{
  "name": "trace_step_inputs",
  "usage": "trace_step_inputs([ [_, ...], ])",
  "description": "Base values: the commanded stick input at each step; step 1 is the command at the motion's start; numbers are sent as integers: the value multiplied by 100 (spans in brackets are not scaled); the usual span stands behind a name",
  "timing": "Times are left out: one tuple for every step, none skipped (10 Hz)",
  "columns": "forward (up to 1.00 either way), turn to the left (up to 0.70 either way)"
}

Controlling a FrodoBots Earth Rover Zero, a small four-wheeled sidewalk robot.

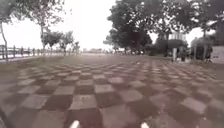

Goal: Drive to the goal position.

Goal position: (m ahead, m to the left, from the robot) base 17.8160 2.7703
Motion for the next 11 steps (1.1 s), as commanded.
trace_step_inputs([
  [70,27],
  [70,27],
  [70,27],
  [70,27],
  [70,27],
  [70,27],
  [70,27],
  [70,27],
  [70,27],
  [70,27],
  [70,0],
])
